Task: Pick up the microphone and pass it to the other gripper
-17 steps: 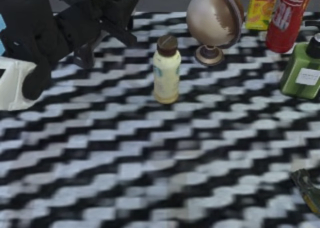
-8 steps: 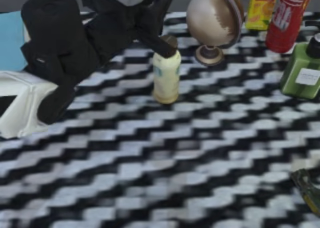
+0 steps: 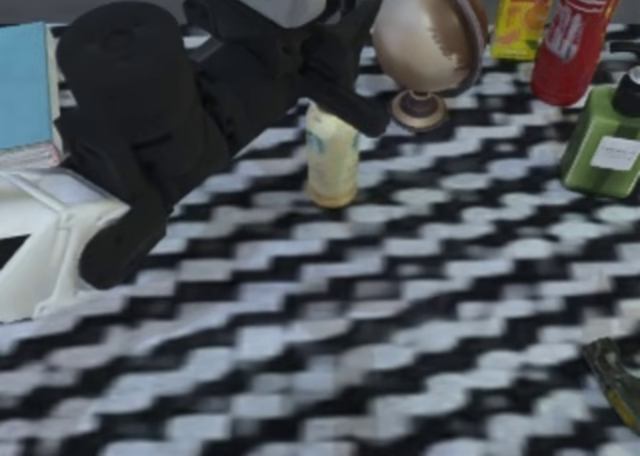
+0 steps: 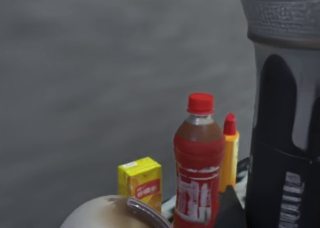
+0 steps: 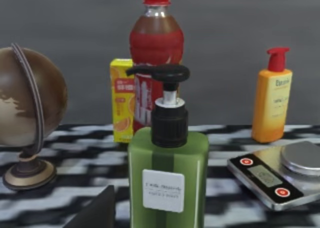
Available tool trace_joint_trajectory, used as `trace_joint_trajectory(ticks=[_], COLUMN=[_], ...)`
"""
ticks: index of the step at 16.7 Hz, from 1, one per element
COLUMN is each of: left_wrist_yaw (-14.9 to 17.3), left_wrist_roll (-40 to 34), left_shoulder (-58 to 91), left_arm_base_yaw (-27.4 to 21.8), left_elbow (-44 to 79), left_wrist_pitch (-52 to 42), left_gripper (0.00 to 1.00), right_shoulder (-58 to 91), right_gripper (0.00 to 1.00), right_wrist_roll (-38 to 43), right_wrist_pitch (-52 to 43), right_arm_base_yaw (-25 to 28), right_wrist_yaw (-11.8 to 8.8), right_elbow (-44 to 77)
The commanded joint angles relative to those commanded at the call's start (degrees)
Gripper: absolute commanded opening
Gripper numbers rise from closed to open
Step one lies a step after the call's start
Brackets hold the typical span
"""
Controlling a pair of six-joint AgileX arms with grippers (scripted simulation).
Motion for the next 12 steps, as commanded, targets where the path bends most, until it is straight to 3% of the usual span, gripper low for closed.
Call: trace_joint_trajectory(ticks=[8, 12], left_wrist_yaw=[-0.19, -0.19], left_wrist_roll=[-0.05, -0.05], left_shoulder=[-0.21, -0.21], left_arm_base_yaw=[-0.23, -0.23], left_elbow=[-0.28, -0.28], left_wrist_pitch=[-0.07, -0.07], left_gripper=[0.00, 0.00], right_shoulder=[0.09, 6.35], right_gripper=[1.00, 1.00], right_wrist_roll=[0.00, -0.15], right_wrist_pitch=[0.04, 2.77], right_arm_base_yaw=[0.09, 5.13], right_wrist_yaw=[0.01, 0.99], right_elbow=[0.08, 5.15])
